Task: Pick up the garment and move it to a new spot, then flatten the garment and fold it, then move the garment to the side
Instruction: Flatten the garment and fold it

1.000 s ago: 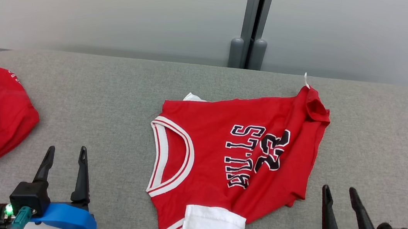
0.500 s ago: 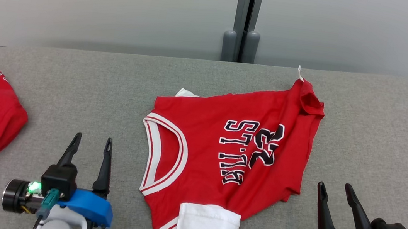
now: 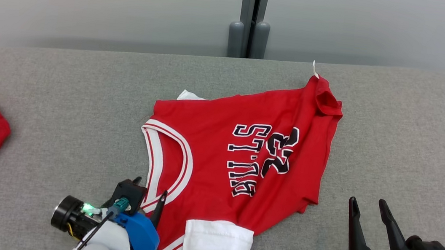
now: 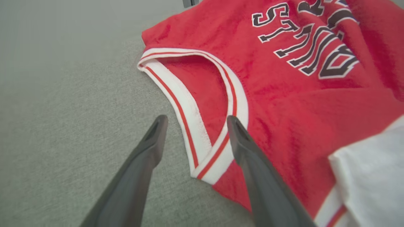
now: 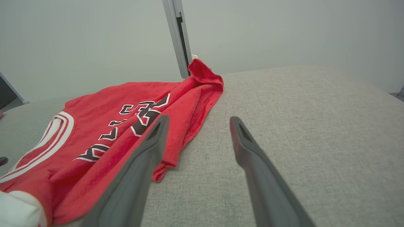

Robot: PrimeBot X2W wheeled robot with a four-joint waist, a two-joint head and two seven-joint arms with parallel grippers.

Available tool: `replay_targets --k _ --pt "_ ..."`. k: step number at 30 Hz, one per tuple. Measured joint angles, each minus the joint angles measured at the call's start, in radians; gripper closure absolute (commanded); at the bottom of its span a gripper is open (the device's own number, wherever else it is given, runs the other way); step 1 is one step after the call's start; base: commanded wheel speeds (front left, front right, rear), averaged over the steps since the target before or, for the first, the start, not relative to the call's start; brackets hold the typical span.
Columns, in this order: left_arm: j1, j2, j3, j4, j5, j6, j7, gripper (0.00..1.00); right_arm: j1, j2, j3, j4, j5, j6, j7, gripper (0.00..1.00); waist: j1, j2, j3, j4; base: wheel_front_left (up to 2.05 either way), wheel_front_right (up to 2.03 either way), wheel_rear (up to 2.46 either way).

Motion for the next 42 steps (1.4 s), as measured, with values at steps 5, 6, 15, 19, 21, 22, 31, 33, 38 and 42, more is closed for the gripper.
replay_targets --k 5,6,15,19,21,22,31,33,38,42 --pt "0.020 0.002 -0.034 0.044 -0.045 -0.001 0.134 0.00 -0.005 0.001 -0.001 0.007 0.000 0.000 0.000 0.00 0.0000 0.0000 0.008 -0.011 0.00 0.00 0.00" --pt "0.019 0.002 -0.043 0.043 -0.045 -0.001 0.156 0.00 -0.006 0.001 -0.001 0.007 0.000 0.000 0.000 0.00 0.0000 -0.0001 0.010 -0.013 0.00 0.00 0.00" --pt "0.013 0.012 -0.069 0.026 -0.074 -0.002 0.204 1.00 -0.019 0.001 -0.005 0.012 -0.003 0.000 0.000 0.00 -0.0001 -0.0001 0.018 -0.018 0.00 0.00 0.00" --pt "0.013 0.012 -0.044 0.004 -0.091 0.020 0.139 1.00 -0.018 0.001 -0.015 0.010 -0.004 0.000 0.000 0.00 0.0000 0.0000 0.012 -0.003 0.00 0.00 0.00" --pt "0.013 0.021 -0.028 -0.012 -0.095 0.036 0.110 1.00 -0.016 0.002 -0.016 0.010 -0.009 0.000 0.000 0.00 0.0000 0.0000 0.007 0.010 0.00 0.00 0.00" --pt "0.014 0.024 -0.015 -0.020 -0.105 0.043 0.099 1.00 -0.014 0.002 -0.016 0.010 -0.010 0.000 0.000 0.00 0.0000 0.0000 0.004 0.016 0.00 0.00 0.00" --pt "0.073 0.113 0.118 -0.105 -0.171 0.120 0.073 1.00 -0.001 0.003 -0.019 0.027 -0.015 0.000 0.000 0.00 0.0000 0.0000 -0.018 0.061 0.00 0.00 0.00" --pt "0.089 0.133 0.145 -0.125 -0.182 0.132 0.073 1.00 0.000 0.003 -0.019 0.032 -0.017 0.000 0.000 0.00 -0.0001 0.0000 -0.019 0.066 0.00 0.00 0.00" --pt "0.114 0.150 0.164 -0.154 -0.201 0.139 0.054 1.00 0.000 0.003 -0.013 0.048 -0.018 0.000 0.000 0.00 -0.0001 0.0000 -0.026 0.071 0.00 0.00 0.00" --pt "0.117 0.141 0.159 -0.163 -0.197 0.150 0.001 0.00 0.001 0.003 -0.006 0.057 -0.018 0.000 0.000 0.00 -0.0001 0.0000 -0.036 0.072 0.00 0.00 0.00"
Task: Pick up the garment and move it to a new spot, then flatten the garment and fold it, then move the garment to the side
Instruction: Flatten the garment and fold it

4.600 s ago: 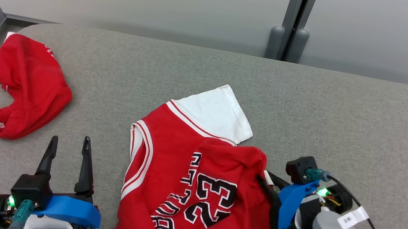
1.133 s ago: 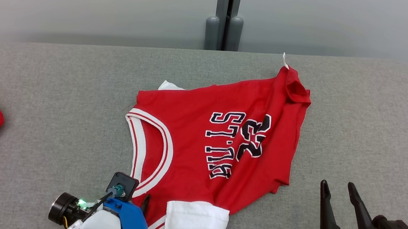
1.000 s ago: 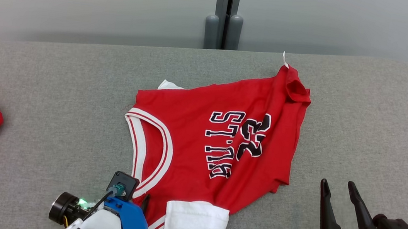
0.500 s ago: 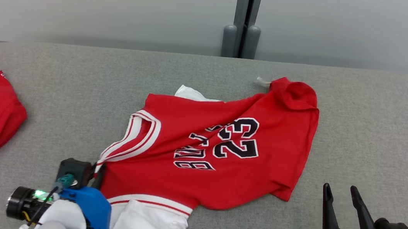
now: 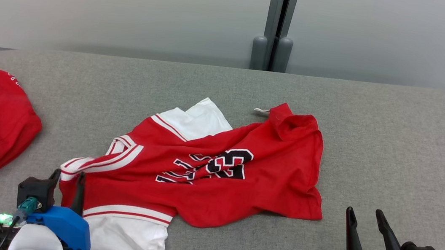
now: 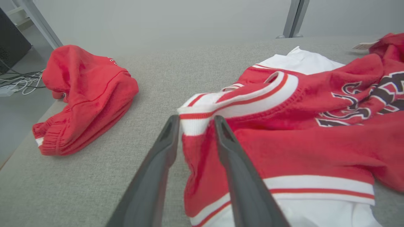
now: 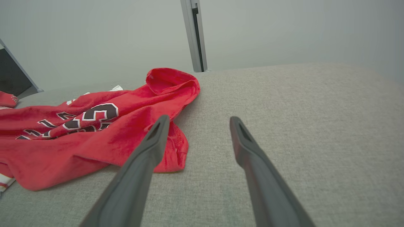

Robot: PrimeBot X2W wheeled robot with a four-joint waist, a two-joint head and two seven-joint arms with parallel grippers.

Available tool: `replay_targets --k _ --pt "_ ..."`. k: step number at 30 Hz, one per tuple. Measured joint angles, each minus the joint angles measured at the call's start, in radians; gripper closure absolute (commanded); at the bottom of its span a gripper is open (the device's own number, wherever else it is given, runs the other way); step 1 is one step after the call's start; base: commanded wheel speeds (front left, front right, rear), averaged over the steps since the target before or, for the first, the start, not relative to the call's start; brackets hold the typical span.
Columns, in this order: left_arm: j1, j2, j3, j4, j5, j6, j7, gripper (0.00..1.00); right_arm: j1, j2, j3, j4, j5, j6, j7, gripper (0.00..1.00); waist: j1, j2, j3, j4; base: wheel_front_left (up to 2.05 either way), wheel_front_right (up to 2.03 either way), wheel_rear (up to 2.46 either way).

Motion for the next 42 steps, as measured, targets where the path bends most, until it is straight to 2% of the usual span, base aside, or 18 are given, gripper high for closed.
replay_targets --k 5,8,15,19,27,33,38,42 --pt "-0.001 0.000 -0.014 -0.015 0.022 0.010 -0.087 0.00 0.006 0.000 -0.002 0.009 0.000 0.000 0.000 0.00 0.0000 0.0000 -0.014 0.009 0.00 0.00 0.00" --pt "-0.001 -0.002 -0.021 -0.032 0.022 0.009 -0.094 0.00 0.013 0.000 -0.001 0.015 0.000 0.000 0.000 0.00 0.0000 0.0000 -0.018 0.015 0.00 0.00 0.00" --pt "0.030 -0.023 -0.071 -0.081 -0.026 -0.036 0.072 0.00 0.014 0.000 -0.001 0.018 0.002 0.000 0.000 0.00 0.0000 0.0000 -0.016 0.024 0.00 0.00 0.00" --pt "0.047 -0.025 -0.081 -0.146 -0.026 -0.033 0.096 0.00 0.014 0.000 -0.003 0.018 0.002 0.000 0.000 0.00 0.0000 0.0000 -0.010 0.027 0.00 0.00 0.00" --pt "0.068 -0.036 -0.034 -0.195 -0.025 0.026 -0.091 0.00 0.012 0.000 -0.002 0.021 0.009 0.000 0.000 0.00 0.0000 0.0000 -0.008 0.021 0.00 0.00 0.00" --pt "0.084 -0.056 0.004 -0.176 -0.042 0.044 -0.256 0.00 0.010 -0.001 -0.010 0.022 0.009 0.000 0.000 0.00 0.0000 0.0000 -0.009 0.020 0.00 0.00 0.00" --pt "0.093 -0.067 0.043 -0.158 -0.042 0.051 -0.308 0.00 0.004 -0.002 -0.015 0.025 0.009 0.000 0.000 0.00 0.0000 0.0000 -0.011 0.023 0.00 0.00 0.00" --pt "0.109 -0.090 0.088 -0.211 -0.011 0.048 -0.311 0.00 0.003 -0.002 -0.016 0.029 0.009 0.000 0.000 0.00 0.0000 0.0000 -0.013 0.025 0.00 0.00 0.00"
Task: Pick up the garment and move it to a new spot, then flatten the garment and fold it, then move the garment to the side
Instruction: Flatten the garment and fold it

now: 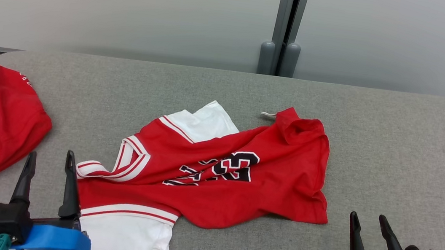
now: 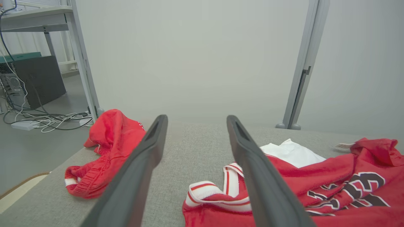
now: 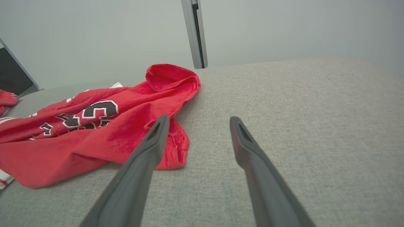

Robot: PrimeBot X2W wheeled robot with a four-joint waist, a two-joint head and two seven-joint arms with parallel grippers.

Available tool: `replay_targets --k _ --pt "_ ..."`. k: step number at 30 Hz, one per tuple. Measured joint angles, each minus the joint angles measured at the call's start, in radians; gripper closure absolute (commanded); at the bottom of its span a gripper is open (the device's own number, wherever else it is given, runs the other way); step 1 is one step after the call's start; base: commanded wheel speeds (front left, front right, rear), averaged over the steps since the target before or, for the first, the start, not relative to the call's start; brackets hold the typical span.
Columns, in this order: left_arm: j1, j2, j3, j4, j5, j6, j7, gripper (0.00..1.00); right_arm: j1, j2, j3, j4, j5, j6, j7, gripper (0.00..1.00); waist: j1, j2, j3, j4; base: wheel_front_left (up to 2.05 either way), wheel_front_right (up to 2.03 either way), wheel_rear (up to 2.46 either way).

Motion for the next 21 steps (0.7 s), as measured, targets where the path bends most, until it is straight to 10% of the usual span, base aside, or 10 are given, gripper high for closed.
replay_targets --k 21 --pt "0.051 -0.079 0.085 0.010 0.113 -0.058 0.000 0.00 -0.156 -0.053 0.124 0.170 -0.035 0.000 0.068 0.00 0.0000 0.0000 0.006 0.017 0.00 0.00 0.00"
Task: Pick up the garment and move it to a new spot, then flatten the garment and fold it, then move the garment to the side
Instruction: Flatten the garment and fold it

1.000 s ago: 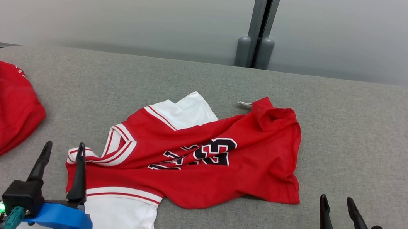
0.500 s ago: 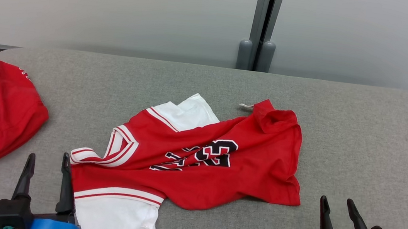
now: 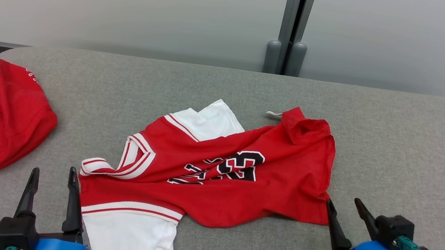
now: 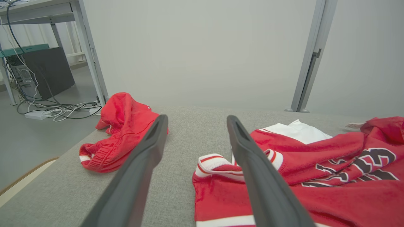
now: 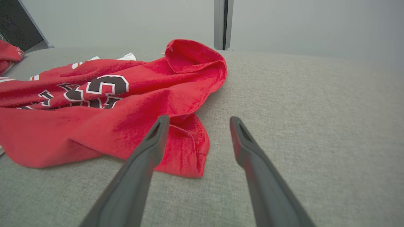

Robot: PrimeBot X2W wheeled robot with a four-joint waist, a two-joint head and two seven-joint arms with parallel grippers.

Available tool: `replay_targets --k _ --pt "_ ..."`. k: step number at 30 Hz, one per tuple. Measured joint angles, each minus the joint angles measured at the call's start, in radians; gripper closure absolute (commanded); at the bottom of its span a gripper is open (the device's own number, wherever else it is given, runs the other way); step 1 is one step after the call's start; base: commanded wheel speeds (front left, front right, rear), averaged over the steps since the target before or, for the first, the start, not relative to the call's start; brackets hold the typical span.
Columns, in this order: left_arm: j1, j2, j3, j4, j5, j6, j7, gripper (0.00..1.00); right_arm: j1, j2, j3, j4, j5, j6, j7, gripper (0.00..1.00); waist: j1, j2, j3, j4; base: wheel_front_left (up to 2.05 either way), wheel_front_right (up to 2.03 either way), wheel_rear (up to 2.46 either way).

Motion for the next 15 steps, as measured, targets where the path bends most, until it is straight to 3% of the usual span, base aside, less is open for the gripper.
replay_targets --k 9,10,11,15 --pt "-0.021 -0.016 -0.004 0.003 0.016 -0.009 0.000 0.00 -0.128 -0.041 0.138 0.222 0.009 0.000 0.042 0.00 0.0000 0.0000 0.028 0.024 0.00 0.00 0.00" --pt "-0.022 -0.016 -0.003 0.005 0.015 -0.011 0.000 0.00 -0.138 -0.043 0.153 0.241 0.015 0.000 0.035 0.62 0.0000 0.0000 0.031 0.025 0.00 0.00 0.00" --pt "-0.025 -0.016 0.000 0.007 0.015 -0.014 0.000 0.00 -0.145 -0.043 0.170 0.255 0.026 0.000 0.021 1.00 0.0000 0.0000 0.034 0.026 0.00 0.00 0.00" --pt "-0.034 -0.018 0.009 0.015 0.016 -0.017 0.000 0.00 -0.172 -0.042 0.232 0.306 0.082 0.000 -0.003 1.00 0.0000 0.0000 0.036 0.019 0.00 0.00 0.00"
